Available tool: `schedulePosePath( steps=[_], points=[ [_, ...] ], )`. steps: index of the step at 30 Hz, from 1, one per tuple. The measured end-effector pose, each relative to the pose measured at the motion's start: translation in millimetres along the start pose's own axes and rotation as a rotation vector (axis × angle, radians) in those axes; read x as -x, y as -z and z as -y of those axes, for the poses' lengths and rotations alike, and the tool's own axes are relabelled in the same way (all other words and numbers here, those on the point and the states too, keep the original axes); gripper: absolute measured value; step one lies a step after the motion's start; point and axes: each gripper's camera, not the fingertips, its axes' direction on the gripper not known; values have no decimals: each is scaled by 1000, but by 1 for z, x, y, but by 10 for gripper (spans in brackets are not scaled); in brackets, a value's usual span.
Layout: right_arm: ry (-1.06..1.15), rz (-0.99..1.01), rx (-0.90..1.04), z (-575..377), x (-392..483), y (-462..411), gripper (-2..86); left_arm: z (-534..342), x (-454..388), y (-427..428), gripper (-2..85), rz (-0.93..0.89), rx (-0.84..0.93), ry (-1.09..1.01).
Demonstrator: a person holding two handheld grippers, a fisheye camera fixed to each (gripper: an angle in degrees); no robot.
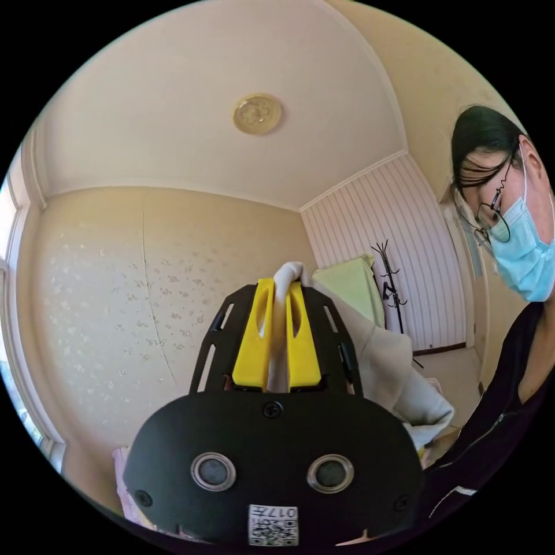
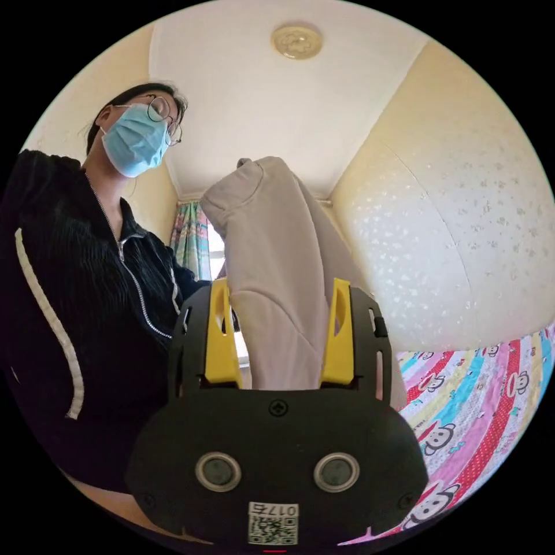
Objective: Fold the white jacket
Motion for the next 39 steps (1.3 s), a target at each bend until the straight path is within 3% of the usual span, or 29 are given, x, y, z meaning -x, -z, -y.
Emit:
schedulePosePath(
  steps=[4,8,12,14,19,32,36,39],
  points=[
    [123,-181,285,9,20,-38,42,-5,-2,16,23,46,-23,40],
    [16,-160,204,27,-2,-15,29,-11,12,45,22,178,-44,89],
    [30,-350,93,81,-16,23,25,-18,31,65,24,237,9,110],
    [102,-455,138,115,-17,28,24,-25,45,67,24,247,102,103],
    [328,-589,266,206,6,7,23,-43,68,58,25,204,264,124],
    [367,-476,354,258,82,-25,24,-70,10,122,30,-82,324,-106],
    [454,-581,455,259,93,-57,24,-62,18,96,31,-85,379,-100],
    [420,-626,567,261,54,-91,25,-69,59,48,33,-141,410,-92]
  ],
)
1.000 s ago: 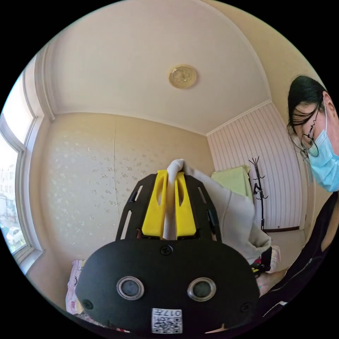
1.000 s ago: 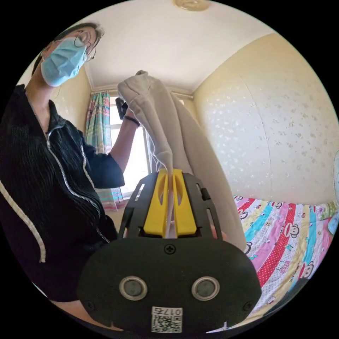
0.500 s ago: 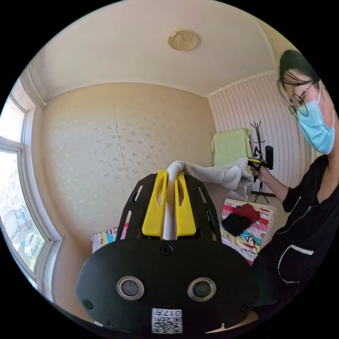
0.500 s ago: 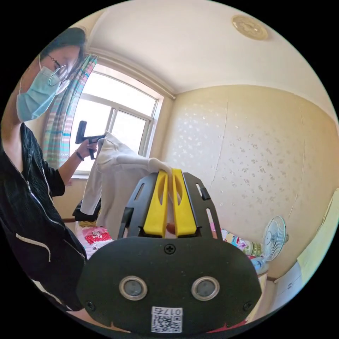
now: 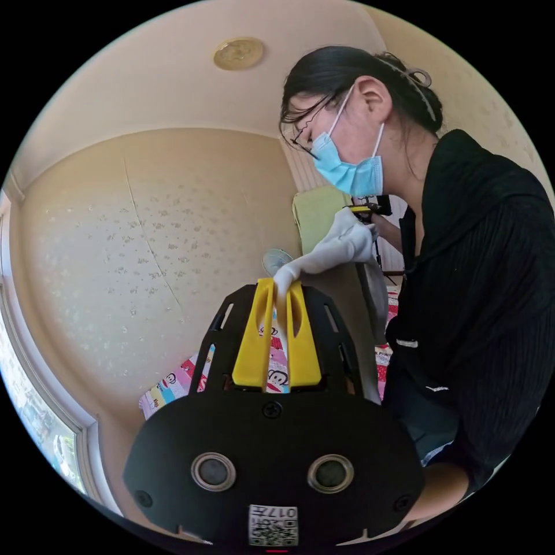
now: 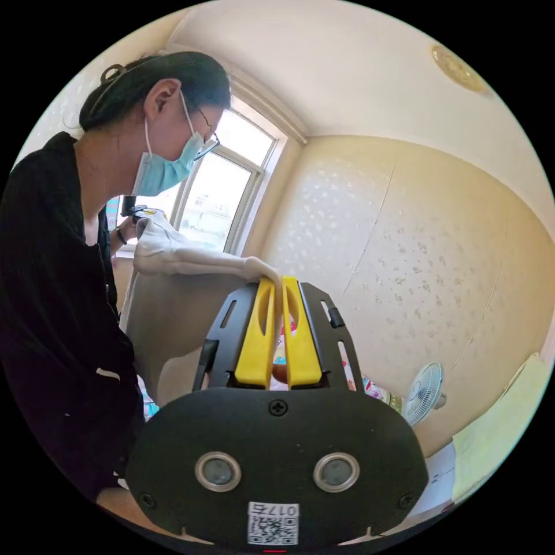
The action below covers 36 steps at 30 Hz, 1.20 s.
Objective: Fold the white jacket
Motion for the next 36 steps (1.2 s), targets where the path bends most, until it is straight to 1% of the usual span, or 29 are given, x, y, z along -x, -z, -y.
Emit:
schedulePosePath(
  steps=[1,2,3,5,6,7,8,9,10,11,12,13,14,16,17,18,20,21,22,23,25,27,28,30,32,33,34,36],
  points=[
    [-30,16,49,-1,-13,-29,26,-4,26,-25,34,-37,1,-9],
    [-43,28,67,-4,-21,-45,26,-12,58,-56,35,-80,-3,15],
    [-73,52,93,-14,-37,-80,27,-18,75,-74,35,-103,-5,41],
    [-146,104,124,-39,-67,-137,29,-60,150,-161,37,-177,-6,204],
    [-200,141,144,-62,-88,-180,30,-75,168,-186,38,-188,-3,254],
    [-260,178,166,-89,-112,-229,33,-107,203,-242,41,-193,15,341],
    [-280,188,181,-104,-122,-254,35,-142,233,-300,44,-194,32,417],
    [-323,199,208,-137,-142,-308,41,-162,248,-331,46,-187,42,459],
    [-343,212,236,-173,-158,-362,49,-205,275,-392,66,-136,80,584],
    [-371,210,264,-193,-167,-389,60,-252,296,-444,79,-52,93,751],
    [-457,212,326,-233,-185,-440,83,-274,302,-465,83,-24,96,811],
    [-532,210,399,-273,-201,-481,103,-316,307,-501,87,39,120,894],
    [-572,195,419,-292,-207,-495,113,-352,303,-525,88,133,159,962],
    [-686,154,419,-364,-213,-521,125,-394,280,-544,91,230,166,1002],
    [-716,158,413,-381,-211,-525,127,-417,257,-552,98,249,167,994],
    [-757,201,412,-414,-201,-530,131,-427,243,-556,101,249,178,981],
    [-773,285,471,-459,-171,-537,135,-461,177,-572,105,193,276,905],
    [-771,328,543,-489,-144,-540,138,-469,160,-576,105,175,307,888],
    [-780,375,608,-518,-113,-538,140,-485,125,-580,103,136,377,869],
    [-794,407,628,-531,-98,-536,141,-499,95,-580,101,100,434,880],
    [-911,541,657,-576,-45,-521,144,-515,61,-570,100,73,470,942],
    [-993,585,646,-597,-11,-506,146,-523,40,-549,99,109,473,1013],
    [-1060,601,629,-607,9,-497,149,-525,32,-531,96,151,457,1083],
    [-1162,597,607,-616,37,-487,153,-527,21,-510,91,163,409,1171],
    [-1217,546,613,-621,67,-482,151,-525,-1,-501,87,171,438,1265],
    [-1275,479,575,-624,83,-477,147,-523,-7,-502,87,180,457,1279],
    [-1380,423,507,-627,95,-473,141,-516,-19,-506,88,198,493,1283],
    [-1525,424,425,-635,108,-474,118,-501,-30,-514,88,220,542,1250]
  ],
)
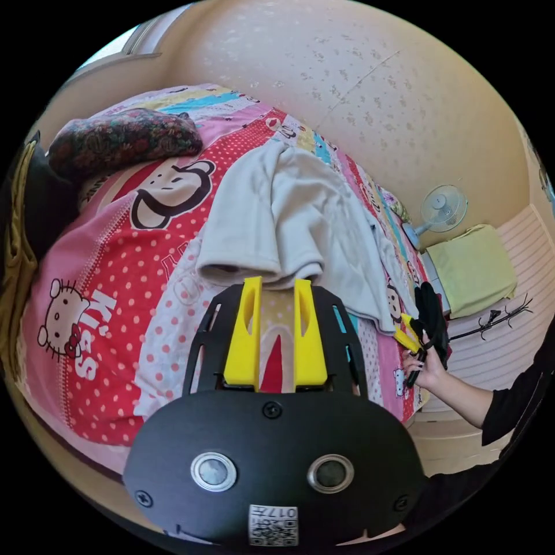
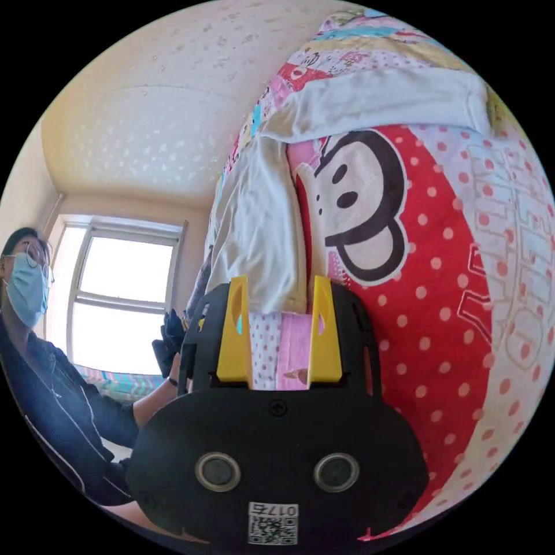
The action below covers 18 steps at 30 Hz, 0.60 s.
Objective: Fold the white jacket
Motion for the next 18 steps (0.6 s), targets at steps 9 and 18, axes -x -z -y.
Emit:
schedulePosePath(
  steps=[9,18],
  points=[
    [172,-75,191,35,28,31,37,12,-83,-18,91,130,39,-207],
    [50,-328,215,65,2,56,29,36,-61,-25,85,48,59,-70]
  ],
)
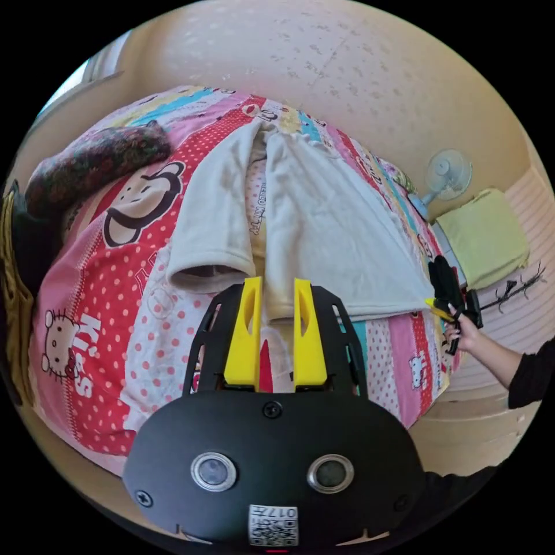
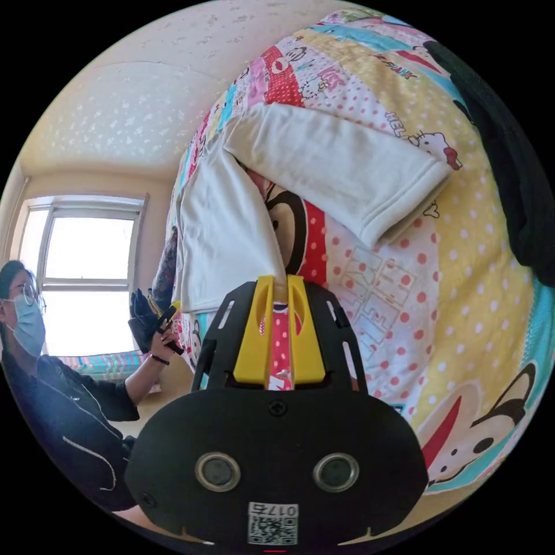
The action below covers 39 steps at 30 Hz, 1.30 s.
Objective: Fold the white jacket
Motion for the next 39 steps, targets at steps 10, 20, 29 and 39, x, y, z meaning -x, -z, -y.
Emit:
schedulePosePath(
  steps=[10,20,29,39],
  points=[
    [-190,165,-248,-59,-23,-31,27,-12,52,-35,48,-327,151,307],
    [53,87,-177,-120,48,16,28,-35,26,94,39,-145,137,-23],
    [-105,141,-177,-211,-12,-18,38,-155,31,57,41,58,181,64],
    [177,27,269,-194,47,-15,154,-183,27,71,95,191,337,-209]
  ],
)
